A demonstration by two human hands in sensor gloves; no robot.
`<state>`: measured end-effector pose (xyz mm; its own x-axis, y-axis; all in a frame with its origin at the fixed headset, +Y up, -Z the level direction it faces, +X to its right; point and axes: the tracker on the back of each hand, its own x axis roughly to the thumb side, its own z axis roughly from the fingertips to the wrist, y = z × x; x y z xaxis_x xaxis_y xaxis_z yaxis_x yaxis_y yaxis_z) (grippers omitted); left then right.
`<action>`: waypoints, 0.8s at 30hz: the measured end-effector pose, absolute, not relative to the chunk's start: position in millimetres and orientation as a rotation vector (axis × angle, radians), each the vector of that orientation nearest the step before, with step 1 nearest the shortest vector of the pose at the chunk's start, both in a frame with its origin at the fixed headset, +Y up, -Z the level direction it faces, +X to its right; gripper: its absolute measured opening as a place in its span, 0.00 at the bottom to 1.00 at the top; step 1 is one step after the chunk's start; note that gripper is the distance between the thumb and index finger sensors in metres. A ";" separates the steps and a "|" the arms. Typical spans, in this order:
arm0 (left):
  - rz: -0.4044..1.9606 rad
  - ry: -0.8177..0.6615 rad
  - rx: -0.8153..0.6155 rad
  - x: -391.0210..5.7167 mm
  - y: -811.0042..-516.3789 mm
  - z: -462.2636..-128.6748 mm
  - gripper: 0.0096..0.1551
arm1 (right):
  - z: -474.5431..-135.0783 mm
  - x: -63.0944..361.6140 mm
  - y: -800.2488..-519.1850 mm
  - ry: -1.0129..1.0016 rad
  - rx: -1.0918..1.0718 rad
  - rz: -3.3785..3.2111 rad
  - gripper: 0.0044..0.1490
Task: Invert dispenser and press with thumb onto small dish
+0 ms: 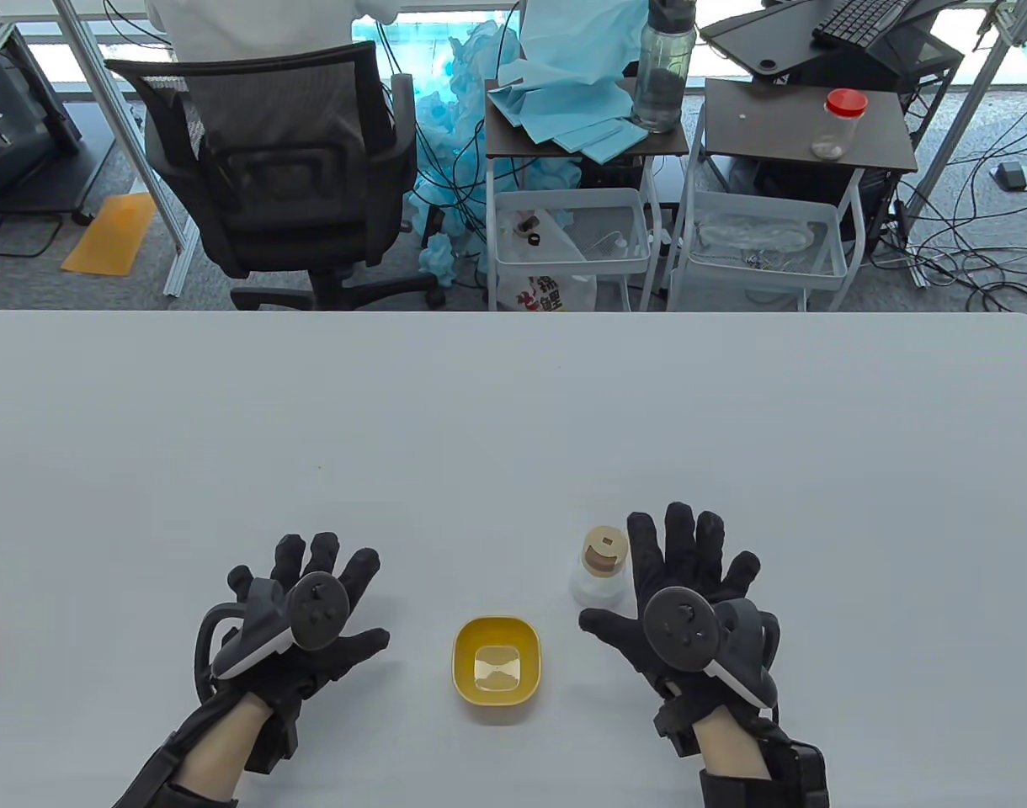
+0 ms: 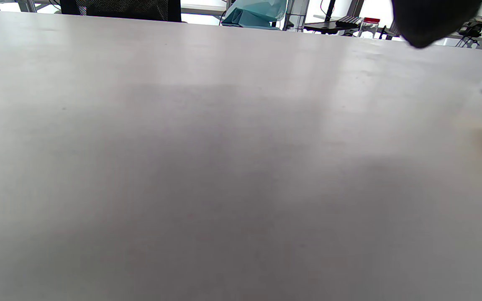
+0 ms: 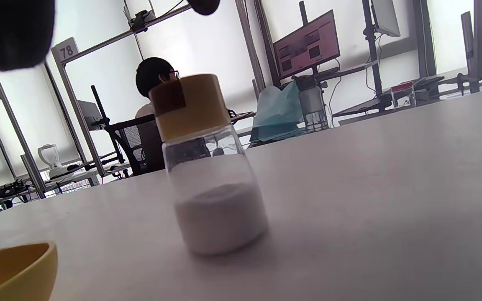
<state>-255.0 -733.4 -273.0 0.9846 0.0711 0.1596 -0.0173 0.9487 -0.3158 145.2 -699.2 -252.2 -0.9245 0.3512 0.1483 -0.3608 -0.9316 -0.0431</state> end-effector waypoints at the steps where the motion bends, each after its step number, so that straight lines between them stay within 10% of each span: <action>1: 0.047 -0.171 -0.319 -255.1 -733.4 -273.0 0.51 | -253.2 147.3 -699.5 -0.085 0.182 2.762 0.74; 24: 0.079 -0.169 -0.328 -258.0 -734.2 -274.9 0.50 | -308.5 136.9 -763.9 0.036 0.040 2.347 0.76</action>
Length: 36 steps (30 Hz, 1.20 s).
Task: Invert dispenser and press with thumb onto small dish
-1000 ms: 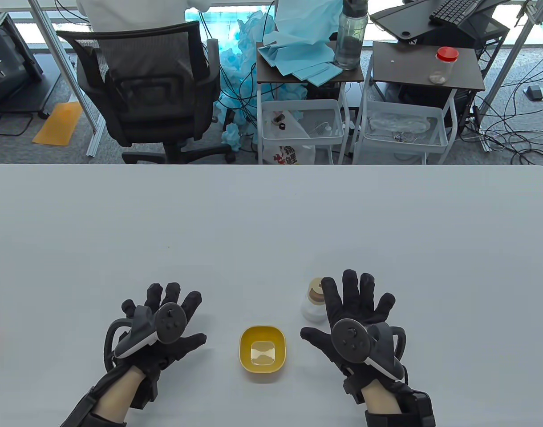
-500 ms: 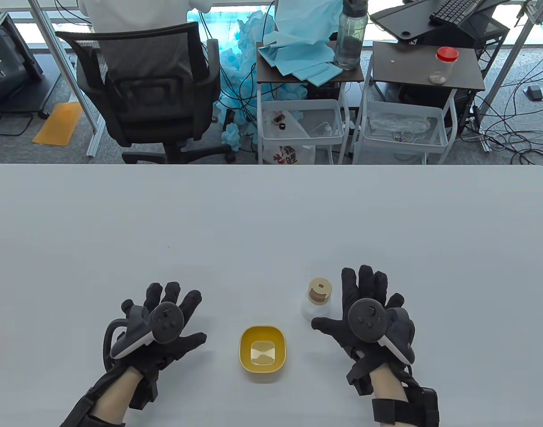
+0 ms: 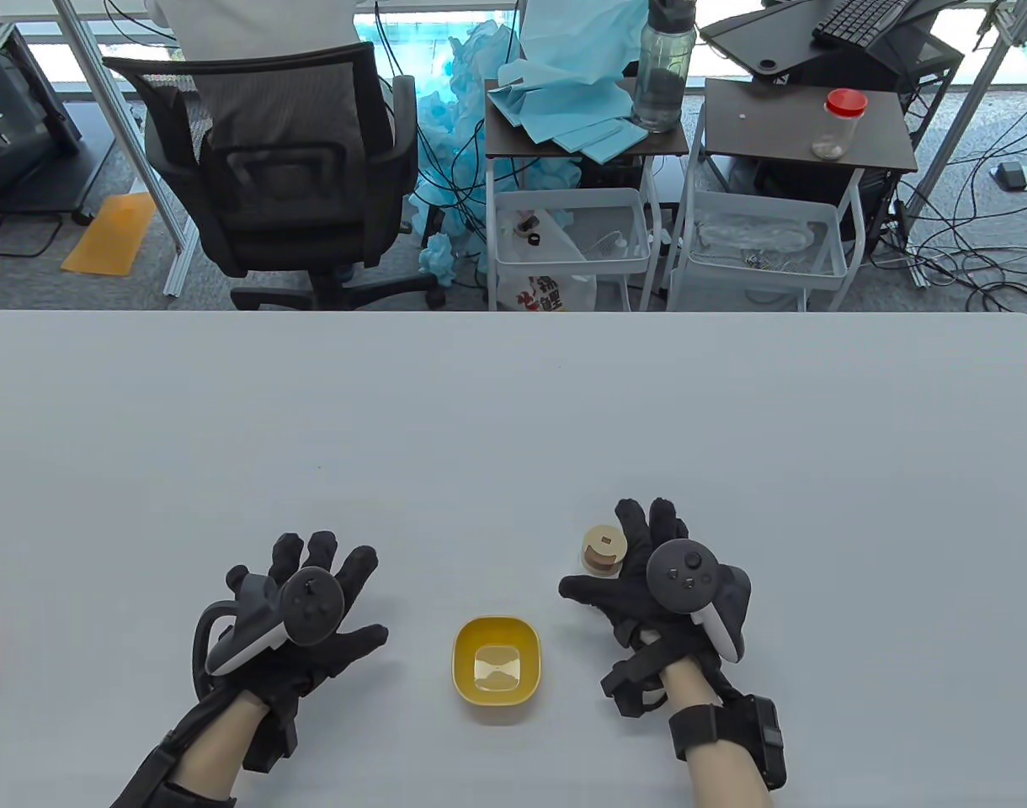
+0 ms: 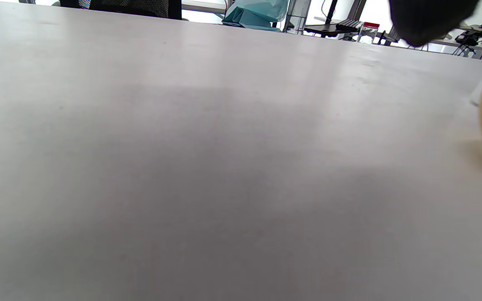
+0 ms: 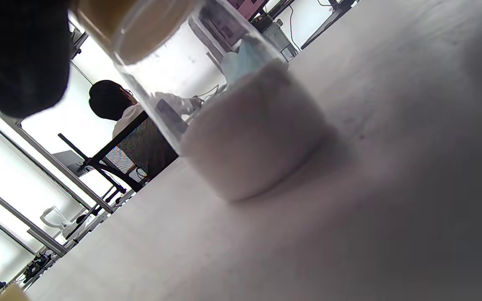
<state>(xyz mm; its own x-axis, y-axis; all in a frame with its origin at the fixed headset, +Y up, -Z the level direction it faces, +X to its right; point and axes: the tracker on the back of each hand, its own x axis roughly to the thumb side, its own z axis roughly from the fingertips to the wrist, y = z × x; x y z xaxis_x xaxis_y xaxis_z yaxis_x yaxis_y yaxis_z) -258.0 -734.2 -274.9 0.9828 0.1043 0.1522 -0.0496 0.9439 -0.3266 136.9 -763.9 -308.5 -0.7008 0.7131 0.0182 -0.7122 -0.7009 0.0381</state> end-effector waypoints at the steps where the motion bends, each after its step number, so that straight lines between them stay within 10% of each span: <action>1: 0.078 -0.169 -0.330 -257.9 -733.9 -274.9 0.50 | -311.7 136.3 -764.2 0.029 0.032 2.321 0.73; 7: 0.080 -0.177 -0.335 -257.1 -733.1 -274.5 0.50 | -324.7 135.1 -766.9 0.050 0.014 2.235 0.51; 21: 0.092 -0.169 -0.363 -260.4 -738.4 -279.1 0.50 | -303.5 147.1 -716.8 -0.254 0.317 2.099 0.50; 36: 0.119 -0.155 -0.341 -266.8 -733.5 -278.3 0.51 | -290.6 81.1 -626.3 0.458 0.646 2.817 0.52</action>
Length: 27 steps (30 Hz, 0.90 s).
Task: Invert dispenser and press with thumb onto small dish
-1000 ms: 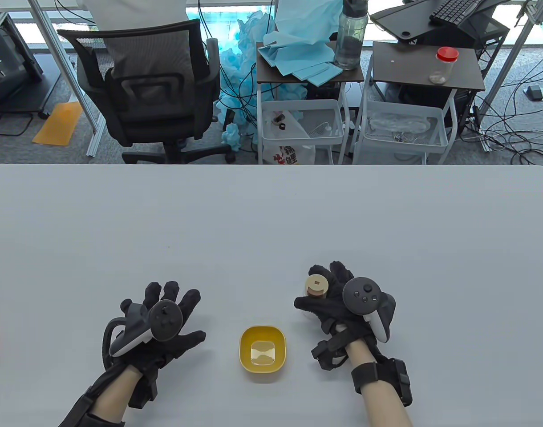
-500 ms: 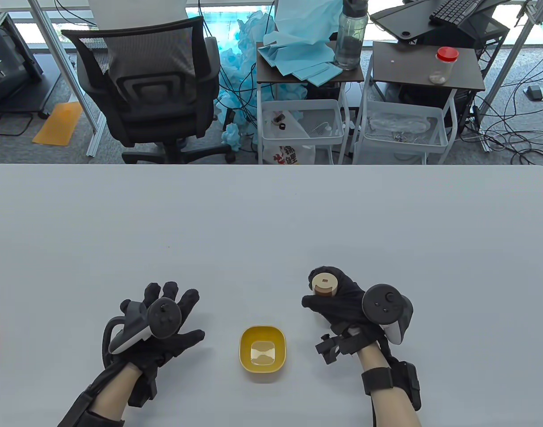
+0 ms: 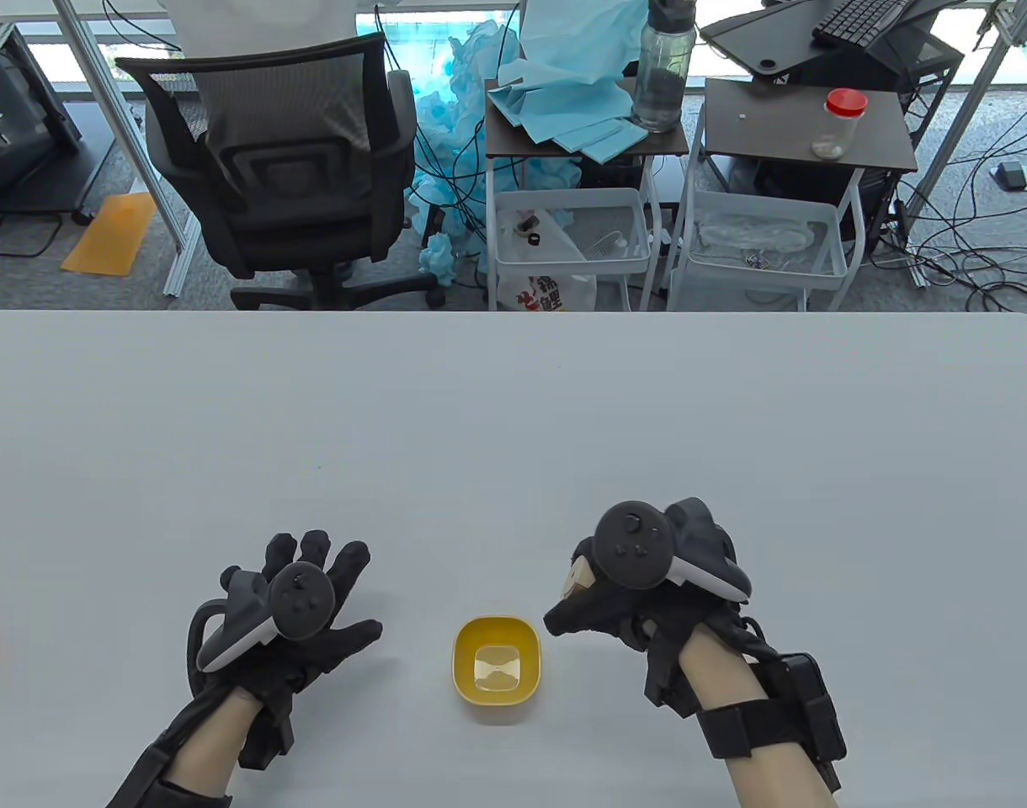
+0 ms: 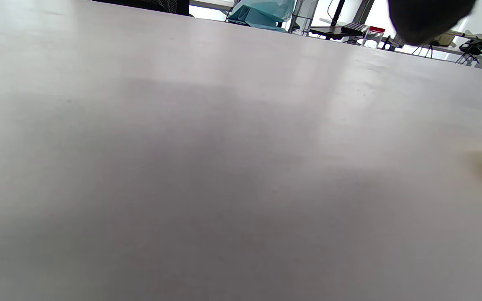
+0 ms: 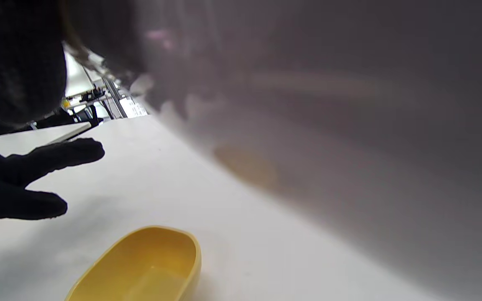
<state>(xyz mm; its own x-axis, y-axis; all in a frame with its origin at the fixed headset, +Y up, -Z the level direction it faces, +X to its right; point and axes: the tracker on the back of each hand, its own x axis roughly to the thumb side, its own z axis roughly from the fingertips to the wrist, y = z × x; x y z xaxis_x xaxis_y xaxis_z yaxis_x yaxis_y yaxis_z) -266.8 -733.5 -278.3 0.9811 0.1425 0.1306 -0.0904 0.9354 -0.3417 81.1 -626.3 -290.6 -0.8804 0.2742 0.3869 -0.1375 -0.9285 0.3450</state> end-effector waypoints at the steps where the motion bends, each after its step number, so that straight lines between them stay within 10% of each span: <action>1: 0.123 -0.155 -0.342 -267.2 -733.6 -278.3 0.50 | -292.9 69.3 -622.6 0.547 0.676 2.873 0.52; 14: 0.126 -0.151 -0.347 -269.8 -733.2 -278.8 0.50 | -308.6 -42.7 -643.4 1.475 0.759 3.220 0.56; 27: 0.132 -0.148 -0.342 -272.2 -731.1 -279.5 0.50 | -321.5 -74.0 -680.5 1.634 0.820 3.281 0.47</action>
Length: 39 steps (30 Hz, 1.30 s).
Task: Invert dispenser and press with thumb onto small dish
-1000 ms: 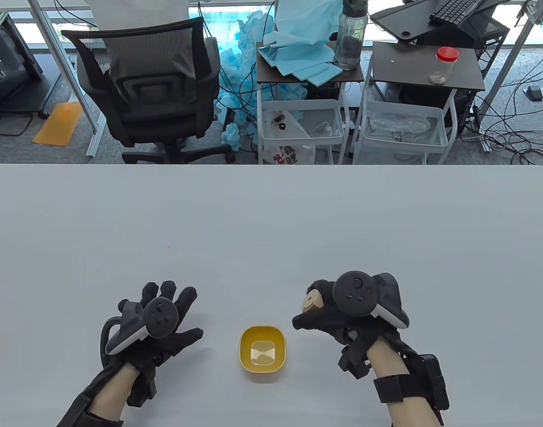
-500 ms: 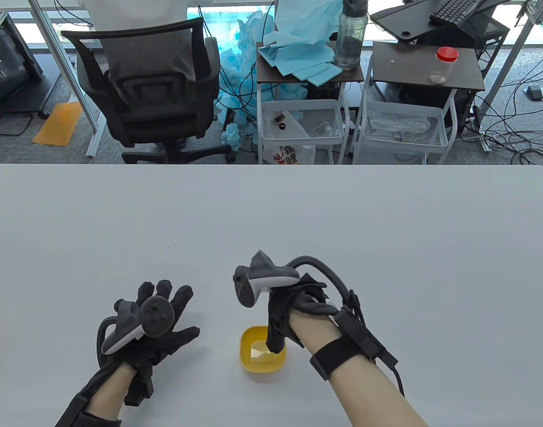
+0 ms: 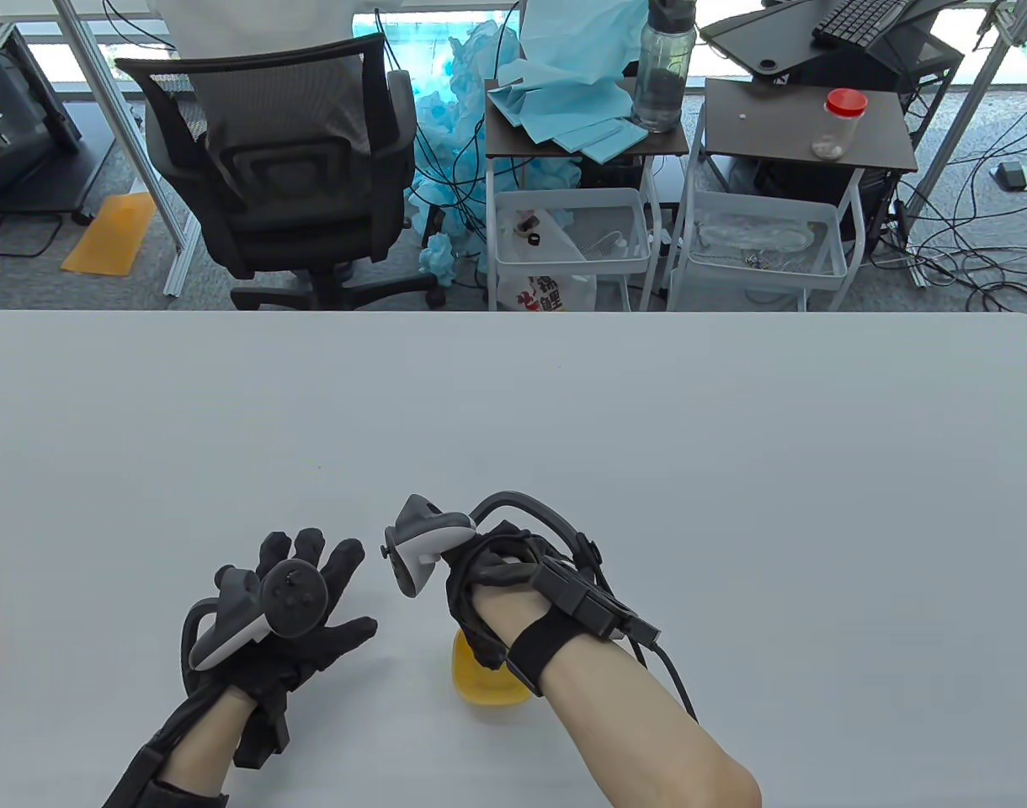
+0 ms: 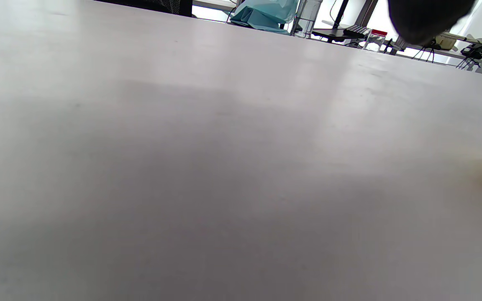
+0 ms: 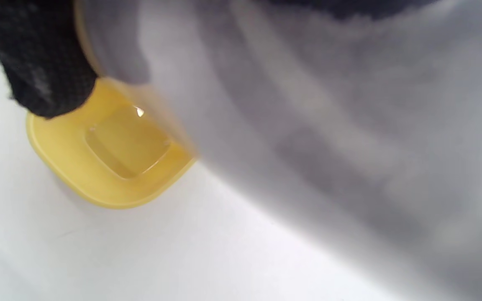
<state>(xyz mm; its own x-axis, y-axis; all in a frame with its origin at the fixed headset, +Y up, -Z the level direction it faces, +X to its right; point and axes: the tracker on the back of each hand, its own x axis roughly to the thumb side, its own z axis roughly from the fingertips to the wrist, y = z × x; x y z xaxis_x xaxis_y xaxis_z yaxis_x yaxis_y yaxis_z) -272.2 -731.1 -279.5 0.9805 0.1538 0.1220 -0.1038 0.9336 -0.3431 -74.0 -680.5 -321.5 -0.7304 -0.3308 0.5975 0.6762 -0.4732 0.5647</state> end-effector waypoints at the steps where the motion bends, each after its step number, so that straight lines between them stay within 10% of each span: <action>1: 0.134 -0.150 -0.343 -272.2 -731.2 -279.6 0.50 | -323.0 -74.4 -682.9 -1.101 -0.551 -2.200 0.47; 13: 0.127 -0.147 -0.353 -272.0 -730.9 -279.1 0.50 | -321.8 -46.8 -661.9 -1.078 -0.700 -2.527 0.51; 22: 0.125 -0.149 -0.361 -271.1 -731.6 -278.8 0.50 | -303.1 37.4 -614.7 -0.463 -1.008 -3.518 0.51; 30: 0.127 -0.136 -0.370 -272.4 -732.8 -279.8 0.50 | -274.4 104.3 -645.2 0.494 -1.224 -4.129 0.51; 39: 0.120 -0.127 -0.375 -272.4 -732.8 -279.7 0.50 | -269.6 114.2 -677.7 0.561 -1.323 -4.132 0.51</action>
<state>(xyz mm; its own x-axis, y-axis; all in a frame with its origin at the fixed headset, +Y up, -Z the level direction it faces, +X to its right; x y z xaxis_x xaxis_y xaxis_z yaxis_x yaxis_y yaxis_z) -272.4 -732.8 -279.7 0.9850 0.1397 0.1013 -0.0927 0.9235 -0.3723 114.2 -677.7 -269.6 -0.2098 0.8394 0.5013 -0.9427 -0.3097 0.1241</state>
